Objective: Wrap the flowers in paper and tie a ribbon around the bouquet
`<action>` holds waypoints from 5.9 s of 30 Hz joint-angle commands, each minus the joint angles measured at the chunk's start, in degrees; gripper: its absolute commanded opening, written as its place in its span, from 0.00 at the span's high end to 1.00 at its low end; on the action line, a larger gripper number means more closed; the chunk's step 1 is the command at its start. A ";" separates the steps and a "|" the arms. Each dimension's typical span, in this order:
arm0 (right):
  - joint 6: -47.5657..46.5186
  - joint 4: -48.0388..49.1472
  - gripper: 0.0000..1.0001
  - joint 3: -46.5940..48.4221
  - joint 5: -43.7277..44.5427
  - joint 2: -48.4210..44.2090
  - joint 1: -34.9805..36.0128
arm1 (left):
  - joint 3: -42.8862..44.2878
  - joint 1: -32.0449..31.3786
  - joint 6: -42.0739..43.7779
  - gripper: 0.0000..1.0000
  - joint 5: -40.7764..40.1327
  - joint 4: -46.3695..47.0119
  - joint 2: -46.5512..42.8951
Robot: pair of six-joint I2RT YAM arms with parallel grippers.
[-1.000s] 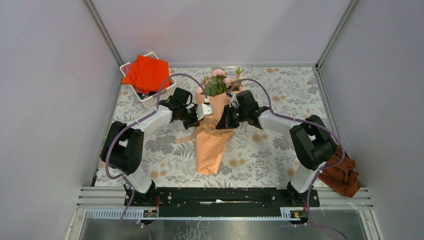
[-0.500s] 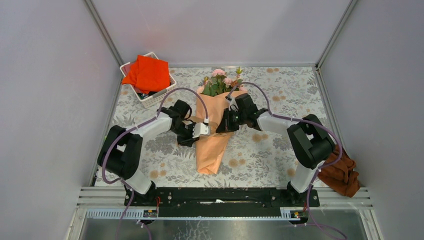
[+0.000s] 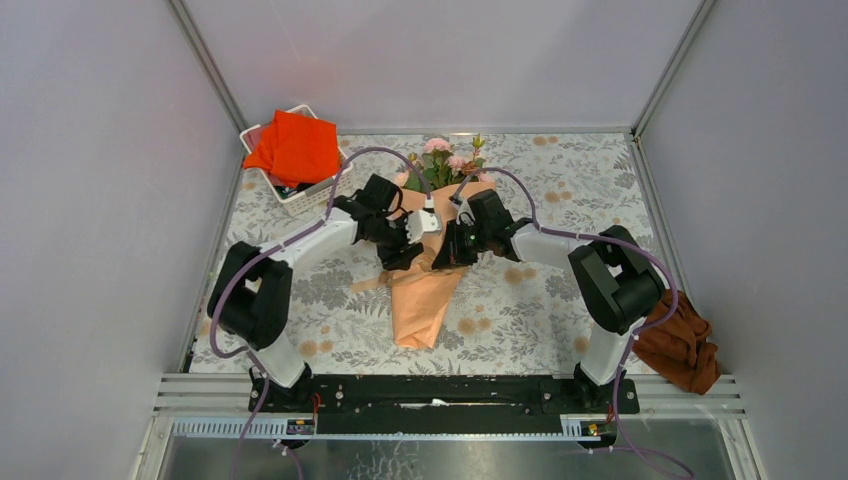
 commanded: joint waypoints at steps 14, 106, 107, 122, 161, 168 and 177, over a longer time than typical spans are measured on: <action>-1.01 -0.43 1.00 5.21 0.67 0.47 0.43 | -2.10 -4.68 -10.38 0.59 -7.97 10.67 7.74; 7.43 6.66 0.55 -2.60 44.26 -6.16 9.21 | 14.23 -4.63 -13.63 1.00 -12.49 13.18 10.58; 7.17 6.44 0.55 -2.02 44.19 -5.46 9.18 | 14.24 -4.63 -13.63 1.00 -12.36 13.18 10.62; 2.65 5.07 0.84 2.95 52.02 1.82 8.90 | 13.90 -4.63 -13.33 1.00 -11.80 13.20 10.44; -15.35 -35.17 0.62 4.40 12.81 -17.81 -11.32 | 3.81 1.81 -16.22 1.00 -12.98 17.44 9.93; -38.88 -18.94 0.57 1.04 17.35 -25.22 6.58 | 4.44 1.35 -16.73 1.00 -11.90 16.91 10.60; -54.37 -20.77 0.49 4.84 22.83 -13.29 9.61 | 5.00 0.82 -16.86 1.00 -11.99 16.08 10.25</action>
